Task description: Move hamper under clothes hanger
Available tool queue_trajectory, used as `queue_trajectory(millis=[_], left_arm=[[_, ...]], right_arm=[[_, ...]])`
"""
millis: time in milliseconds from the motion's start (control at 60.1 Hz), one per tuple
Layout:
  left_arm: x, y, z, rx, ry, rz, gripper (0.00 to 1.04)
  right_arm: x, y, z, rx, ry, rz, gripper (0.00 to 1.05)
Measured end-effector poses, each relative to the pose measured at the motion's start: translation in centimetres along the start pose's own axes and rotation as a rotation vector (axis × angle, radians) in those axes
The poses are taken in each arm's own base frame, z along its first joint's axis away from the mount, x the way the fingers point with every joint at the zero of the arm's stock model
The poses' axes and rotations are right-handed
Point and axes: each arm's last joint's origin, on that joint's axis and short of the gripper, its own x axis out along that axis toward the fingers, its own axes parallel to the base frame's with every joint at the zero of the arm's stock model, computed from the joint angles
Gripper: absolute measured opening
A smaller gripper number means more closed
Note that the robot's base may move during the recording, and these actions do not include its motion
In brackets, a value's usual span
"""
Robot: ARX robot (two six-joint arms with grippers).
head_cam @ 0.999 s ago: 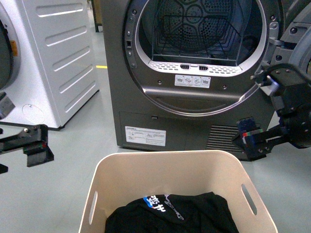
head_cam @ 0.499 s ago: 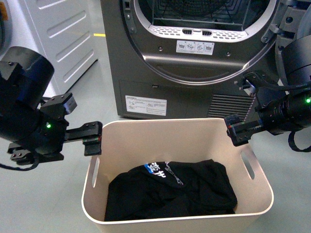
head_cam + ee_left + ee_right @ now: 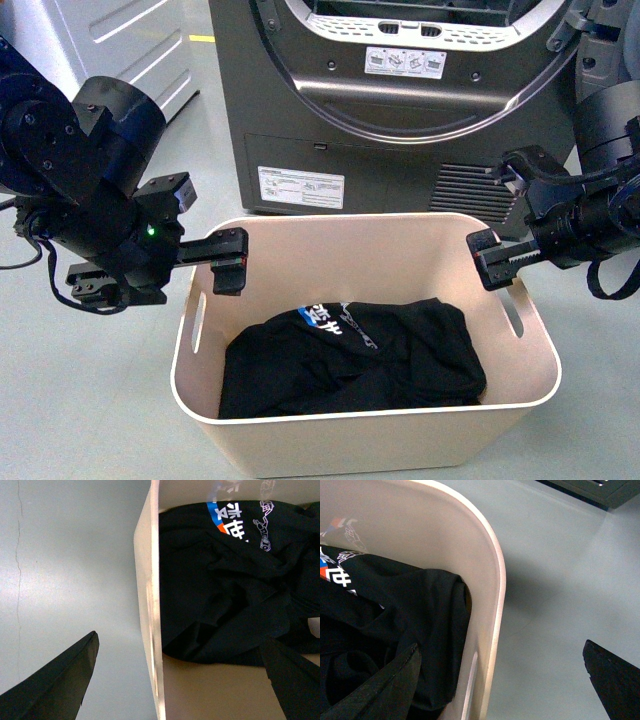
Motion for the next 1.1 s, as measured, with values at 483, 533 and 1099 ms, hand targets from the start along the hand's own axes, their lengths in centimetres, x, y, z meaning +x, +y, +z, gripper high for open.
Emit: queue_trajectory(millis=[483, 533, 1099], left_arm=[[1.4, -0.2, -0.4, 0.004, 0.031, 0.030, 0.58], [1.5, -0.3, -0.5, 0.008, 0.034, 0.031, 0.51], [0.5, -0.8, -0.2, 0.009, 0.013, 0.049, 0.04]], right_arm=[[1.7, -0.3, -1.4, -0.001, 0.058, -0.050, 0.58], [1.8, -0.3, -1.4, -0.003, 0.059, -0.049, 0.51], [0.5, -0.3, -1.1, 0.014, 0.060, -0.036, 0.03]])
